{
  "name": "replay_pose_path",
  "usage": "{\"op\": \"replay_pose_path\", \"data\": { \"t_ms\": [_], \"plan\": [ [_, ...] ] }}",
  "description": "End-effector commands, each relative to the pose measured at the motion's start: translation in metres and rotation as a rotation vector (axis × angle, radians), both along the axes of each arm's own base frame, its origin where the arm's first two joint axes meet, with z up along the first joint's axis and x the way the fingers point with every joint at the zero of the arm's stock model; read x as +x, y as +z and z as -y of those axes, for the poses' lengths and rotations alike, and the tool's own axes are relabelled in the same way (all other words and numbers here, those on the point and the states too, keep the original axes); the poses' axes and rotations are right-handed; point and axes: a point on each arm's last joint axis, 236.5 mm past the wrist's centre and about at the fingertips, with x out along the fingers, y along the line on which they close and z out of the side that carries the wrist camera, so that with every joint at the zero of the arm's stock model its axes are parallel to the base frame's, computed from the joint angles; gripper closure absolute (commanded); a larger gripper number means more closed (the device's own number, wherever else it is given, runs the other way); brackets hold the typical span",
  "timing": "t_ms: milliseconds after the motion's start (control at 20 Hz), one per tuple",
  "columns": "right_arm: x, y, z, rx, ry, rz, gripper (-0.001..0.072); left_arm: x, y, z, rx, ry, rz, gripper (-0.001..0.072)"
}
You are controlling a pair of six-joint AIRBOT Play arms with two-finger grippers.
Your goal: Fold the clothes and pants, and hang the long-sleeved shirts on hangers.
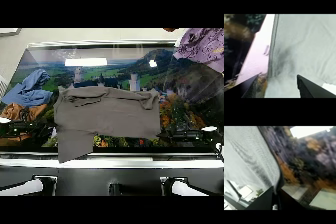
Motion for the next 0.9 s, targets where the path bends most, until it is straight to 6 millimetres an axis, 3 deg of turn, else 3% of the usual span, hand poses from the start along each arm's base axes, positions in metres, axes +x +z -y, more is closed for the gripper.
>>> {"op": "replay_pose_path", "data": {
  "t_ms": [0,200,350,550,750,850],
  "plan": [
    [-0.003,0.005,-0.005,0.029,0.012,-0.005,0.0678,-0.003,-0.004,0.004,-0.020,-0.011,-0.015,0.0173],
    [0.000,0.011,-0.003,0.013,0.011,0.020,0.0678,-0.001,-0.010,0.011,-0.009,-0.032,-0.015,0.0173],
    [0.005,0.020,0.000,-0.018,0.002,0.059,0.0678,-0.007,-0.021,0.033,-0.039,-0.092,-0.060,0.0192],
    [0.002,0.026,-0.003,-0.002,0.007,0.055,0.0679,0.002,-0.014,0.038,-0.049,-0.095,-0.035,0.0690],
    [0.011,0.042,-0.025,0.015,0.081,0.125,0.0680,0.038,0.025,0.042,-0.068,-0.104,0.080,0.0694],
    [0.035,0.062,-0.049,-0.049,0.186,0.230,0.0680,0.064,0.055,0.049,-0.048,-0.140,0.164,0.0694]
  ]
}}
